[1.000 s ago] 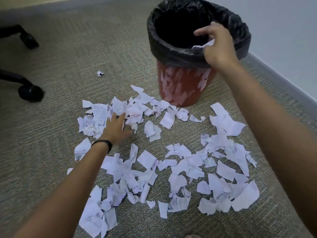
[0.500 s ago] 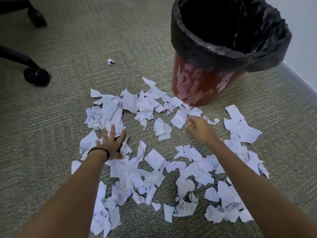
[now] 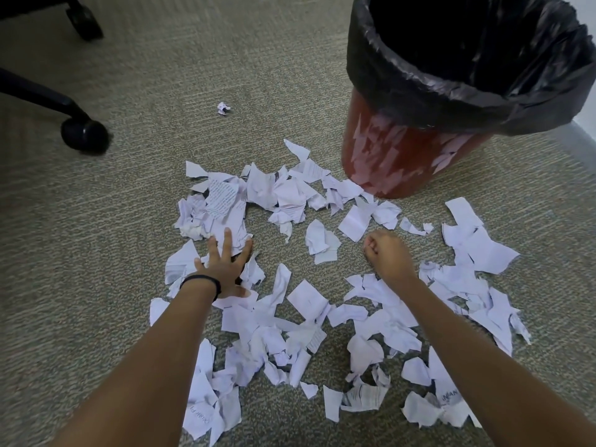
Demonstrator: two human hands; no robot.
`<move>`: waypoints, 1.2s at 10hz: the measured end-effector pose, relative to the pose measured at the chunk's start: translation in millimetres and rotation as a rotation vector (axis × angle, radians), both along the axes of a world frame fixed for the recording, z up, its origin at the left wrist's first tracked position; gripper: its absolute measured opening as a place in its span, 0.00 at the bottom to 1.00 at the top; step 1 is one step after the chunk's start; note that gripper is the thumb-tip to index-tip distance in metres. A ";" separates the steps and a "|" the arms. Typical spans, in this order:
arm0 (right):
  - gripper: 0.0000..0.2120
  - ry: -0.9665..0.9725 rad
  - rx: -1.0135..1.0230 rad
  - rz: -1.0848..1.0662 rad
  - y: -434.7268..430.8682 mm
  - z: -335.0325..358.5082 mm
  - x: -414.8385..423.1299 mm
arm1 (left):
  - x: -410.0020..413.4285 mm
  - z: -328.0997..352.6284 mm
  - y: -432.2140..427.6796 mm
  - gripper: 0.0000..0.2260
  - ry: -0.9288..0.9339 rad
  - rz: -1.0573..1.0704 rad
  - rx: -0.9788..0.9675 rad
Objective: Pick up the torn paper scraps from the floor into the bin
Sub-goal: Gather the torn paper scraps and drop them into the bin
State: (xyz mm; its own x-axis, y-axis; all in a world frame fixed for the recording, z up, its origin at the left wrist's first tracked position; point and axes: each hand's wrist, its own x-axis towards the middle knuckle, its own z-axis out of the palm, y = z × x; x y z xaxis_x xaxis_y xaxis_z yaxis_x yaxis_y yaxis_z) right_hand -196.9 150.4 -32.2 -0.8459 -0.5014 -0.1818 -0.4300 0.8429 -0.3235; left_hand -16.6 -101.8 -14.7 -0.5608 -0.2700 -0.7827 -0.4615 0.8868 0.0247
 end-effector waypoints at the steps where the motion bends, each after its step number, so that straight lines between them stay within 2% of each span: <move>1: 0.09 -0.050 -0.029 -0.004 -2.5 -0.6 -5.0 | -0.7 1.3 0.1 0.46 0.001 -0.001 0.006; 2: 0.10 -0.120 -0.236 -0.153 -10.2 4.2 -8.0 | -0.3 1.4 -0.2 0.46 0.004 0.004 0.013; 4: 0.07 -0.150 -0.449 -0.320 -22.4 17.0 -15.6 | -0.1 1.2 -0.7 0.46 0.014 0.006 0.016; 7: 0.08 -0.125 -0.507 -0.320 -23.6 16.8 -24.6 | -0.3 -0.9 -0.9 0.47 0.020 0.012 0.015; 8: 0.04 -0.088 -0.538 -0.303 -24.8 17.1 -27.4 | -0.6 -2.1 -1.6 0.47 0.025 0.017 0.020; 9: 0.12 -0.017 -0.429 -0.217 -26.1 19.0 -29.9 | -0.5 -2.8 -1.5 0.47 0.028 0.014 0.017; 10: 0.28 -0.131 -0.260 -0.049 -31.7 17.7 -33.3 | -0.4 -2.6 -1.3 0.47 0.030 0.018 0.015; 11: 0.30 -0.159 -0.057 0.052 -36.4 10.2 -33.4 | -0.6 -2.7 -1.2 0.47 0.031 0.018 0.014; 12: 0.21 -0.123 -0.083 0.028 -40.2 7.2 -27.2 | -0.7 -1.1 -0.9 0.47 0.030 0.008 0.011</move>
State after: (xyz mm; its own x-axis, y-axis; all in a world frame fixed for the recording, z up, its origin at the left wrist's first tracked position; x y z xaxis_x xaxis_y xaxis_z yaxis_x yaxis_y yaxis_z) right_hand -224.2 110.2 -24.9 -0.8054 -0.5418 -0.2402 -0.4056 0.7994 -0.4432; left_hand -17.3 -102.7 -15.8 -0.5821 -0.2664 -0.7682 -0.4678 0.8825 0.0484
